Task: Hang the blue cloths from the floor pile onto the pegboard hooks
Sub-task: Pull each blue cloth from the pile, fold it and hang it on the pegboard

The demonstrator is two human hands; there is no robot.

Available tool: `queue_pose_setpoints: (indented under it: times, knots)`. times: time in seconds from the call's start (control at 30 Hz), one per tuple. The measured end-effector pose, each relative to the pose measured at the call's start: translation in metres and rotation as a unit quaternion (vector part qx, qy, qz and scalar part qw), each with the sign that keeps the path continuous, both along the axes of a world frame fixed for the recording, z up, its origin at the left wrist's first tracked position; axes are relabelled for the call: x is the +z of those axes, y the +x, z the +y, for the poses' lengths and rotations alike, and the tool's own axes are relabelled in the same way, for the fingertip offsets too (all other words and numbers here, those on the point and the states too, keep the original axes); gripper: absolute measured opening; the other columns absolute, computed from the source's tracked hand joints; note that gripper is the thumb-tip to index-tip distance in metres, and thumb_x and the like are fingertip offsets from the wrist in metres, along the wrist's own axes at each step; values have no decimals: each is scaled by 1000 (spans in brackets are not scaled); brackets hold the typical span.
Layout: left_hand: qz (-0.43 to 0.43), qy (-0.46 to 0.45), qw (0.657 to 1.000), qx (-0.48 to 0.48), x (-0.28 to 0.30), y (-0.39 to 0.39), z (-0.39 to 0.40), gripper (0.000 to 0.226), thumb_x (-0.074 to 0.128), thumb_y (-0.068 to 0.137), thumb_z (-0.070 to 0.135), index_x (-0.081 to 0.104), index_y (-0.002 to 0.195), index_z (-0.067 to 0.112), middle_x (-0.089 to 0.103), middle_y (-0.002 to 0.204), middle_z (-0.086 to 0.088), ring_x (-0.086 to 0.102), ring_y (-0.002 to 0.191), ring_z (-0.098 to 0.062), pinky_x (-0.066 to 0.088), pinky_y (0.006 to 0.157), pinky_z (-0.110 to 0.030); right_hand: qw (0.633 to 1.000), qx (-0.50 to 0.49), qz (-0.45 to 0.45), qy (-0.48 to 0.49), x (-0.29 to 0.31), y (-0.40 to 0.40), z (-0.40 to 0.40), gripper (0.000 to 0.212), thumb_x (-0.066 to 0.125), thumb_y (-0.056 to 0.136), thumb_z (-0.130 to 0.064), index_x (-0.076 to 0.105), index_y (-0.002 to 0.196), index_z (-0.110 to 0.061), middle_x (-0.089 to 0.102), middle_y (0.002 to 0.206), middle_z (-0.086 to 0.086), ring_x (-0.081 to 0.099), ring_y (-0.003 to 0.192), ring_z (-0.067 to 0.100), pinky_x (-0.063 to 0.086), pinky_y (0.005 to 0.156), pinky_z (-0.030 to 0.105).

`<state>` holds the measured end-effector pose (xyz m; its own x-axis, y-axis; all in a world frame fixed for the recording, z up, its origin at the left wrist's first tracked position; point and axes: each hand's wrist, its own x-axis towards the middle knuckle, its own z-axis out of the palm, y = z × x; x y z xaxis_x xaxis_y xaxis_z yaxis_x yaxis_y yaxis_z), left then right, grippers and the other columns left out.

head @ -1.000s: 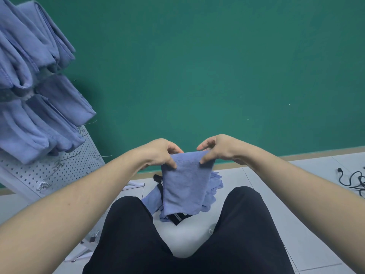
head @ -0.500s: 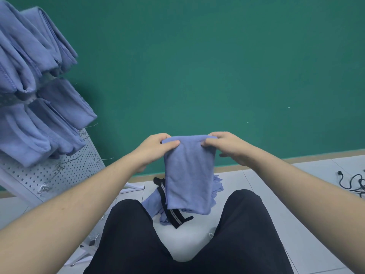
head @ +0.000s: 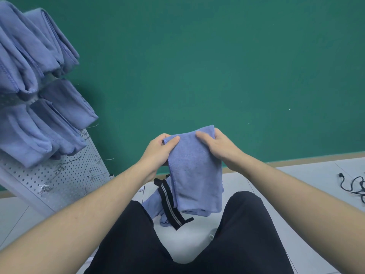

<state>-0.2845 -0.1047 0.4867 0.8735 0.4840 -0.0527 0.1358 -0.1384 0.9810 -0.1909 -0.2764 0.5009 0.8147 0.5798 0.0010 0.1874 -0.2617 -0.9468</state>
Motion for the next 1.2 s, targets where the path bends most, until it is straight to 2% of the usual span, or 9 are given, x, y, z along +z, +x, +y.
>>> queue_pose_setpoints:
  times: [0.07,0.2,0.27,0.4,0.57,0.73,0.87,1.0,1.2]
  knots:
    - [-7,10,1000,20,-2,0,-1,22,63,95,37,57,82,20,59,77,6,51,65,-12,44,62,-27,998,39,44,23,0,0,-3,15,69,91,-26,69,103,-16,77,102,0,73,97,18,59,88,36]
    - [-19,35,999,29,-5,-1,-5,23,63,95,36,54,81,20,56,75,7,49,56,-4,41,51,-18,998,-59,16,0,-9,4,1,31,82,79,-24,63,103,-20,73,99,-5,71,91,12,58,79,30]
    - [-28,52,998,23,-7,-1,-9,23,64,95,35,55,84,18,56,74,4,50,57,-6,43,51,-19,995,-92,-28,-10,-13,4,6,28,81,78,-25,61,96,-18,71,92,-6,67,83,12,55,74,30]
    - [-43,60,997,1,-9,0,-15,26,72,90,35,56,85,14,57,77,0,52,69,-14,50,69,-37,988,-112,-98,-41,-20,3,12,25,72,83,-37,52,82,-23,61,77,-13,59,74,13,49,69,34]
    - [-57,108,991,51,-6,4,-19,23,69,88,19,49,78,14,46,70,4,38,61,-10,34,60,-27,972,-139,-159,-99,-15,-7,11,36,65,85,-49,40,79,-23,57,71,-10,53,68,14,39,59,32]
    - [-56,128,989,44,-2,10,-29,23,63,89,18,43,76,17,41,66,6,32,52,-6,29,48,-17,968,-150,-171,-110,-12,-15,15,25,59,85,-35,39,79,-23,58,68,-8,50,65,19,37,57,32]
    - [-54,106,992,38,-2,14,-38,22,63,89,23,44,78,18,44,70,4,37,61,-11,36,58,-24,981,-148,-113,-45,-15,-17,19,26,62,82,-32,38,76,-26,50,63,-12,45,61,13,38,61,33]
    - [-56,50,995,58,0,18,-34,21,62,87,23,44,77,19,47,73,1,43,67,-16,42,66,-35,991,-103,-84,21,-14,-23,20,22,65,85,-27,45,78,-22,46,67,-12,40,58,8,36,58,25]
    - [-48,33,996,61,1,21,-30,19,60,90,30,47,83,18,52,80,-2,49,72,-16,48,71,-38,993,-71,-88,19,-11,-26,18,11,66,87,-26,65,98,-23,65,91,-15,56,70,2,43,69,24]
